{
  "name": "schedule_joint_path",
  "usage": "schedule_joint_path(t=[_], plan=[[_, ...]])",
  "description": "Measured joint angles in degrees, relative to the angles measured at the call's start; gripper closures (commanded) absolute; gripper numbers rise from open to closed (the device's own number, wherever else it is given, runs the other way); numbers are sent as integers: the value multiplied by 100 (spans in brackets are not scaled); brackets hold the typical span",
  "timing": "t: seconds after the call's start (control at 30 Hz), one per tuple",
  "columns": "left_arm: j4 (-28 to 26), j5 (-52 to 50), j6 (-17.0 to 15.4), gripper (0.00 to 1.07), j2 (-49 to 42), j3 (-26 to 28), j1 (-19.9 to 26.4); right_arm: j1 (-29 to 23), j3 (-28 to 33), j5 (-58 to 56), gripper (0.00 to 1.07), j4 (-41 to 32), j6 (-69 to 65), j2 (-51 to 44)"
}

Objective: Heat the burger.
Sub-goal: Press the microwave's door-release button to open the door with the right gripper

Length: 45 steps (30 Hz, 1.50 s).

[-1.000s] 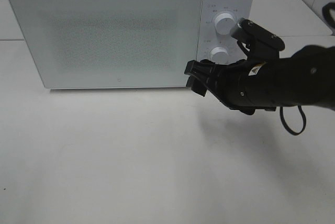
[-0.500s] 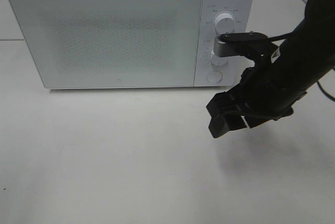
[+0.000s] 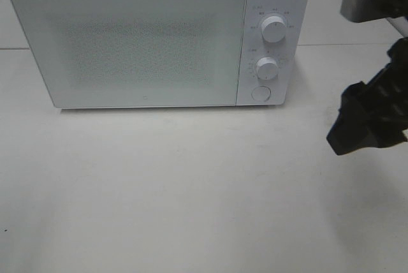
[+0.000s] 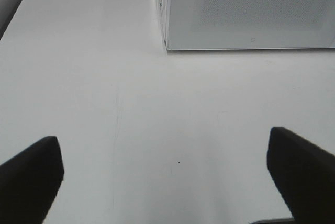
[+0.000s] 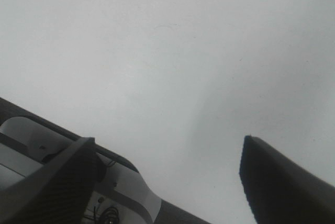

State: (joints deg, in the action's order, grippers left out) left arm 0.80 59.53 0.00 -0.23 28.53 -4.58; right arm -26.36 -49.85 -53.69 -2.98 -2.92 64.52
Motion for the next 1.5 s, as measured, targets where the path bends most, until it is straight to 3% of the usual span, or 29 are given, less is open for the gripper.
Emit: schedule_joint_path(t=[0.5,0.77,0.87,1.2,1.5], plan=[[0,0,0,9,0,0,0,34,1180,-464,32,298,-46,-2819],[0,0,0,9,0,0,0,1100,1856,-567,32,252,-149,-4601],[0,0,0,9,0,0,0,1283,2028,-584,32,252,-149,-5094],[0,0,0,9,0,0,0,1581,2068,-579,32,252,-115,-6320],[0,0,0,9,0,0,0,1736,2068,-584,32,252,-46,-6474]])
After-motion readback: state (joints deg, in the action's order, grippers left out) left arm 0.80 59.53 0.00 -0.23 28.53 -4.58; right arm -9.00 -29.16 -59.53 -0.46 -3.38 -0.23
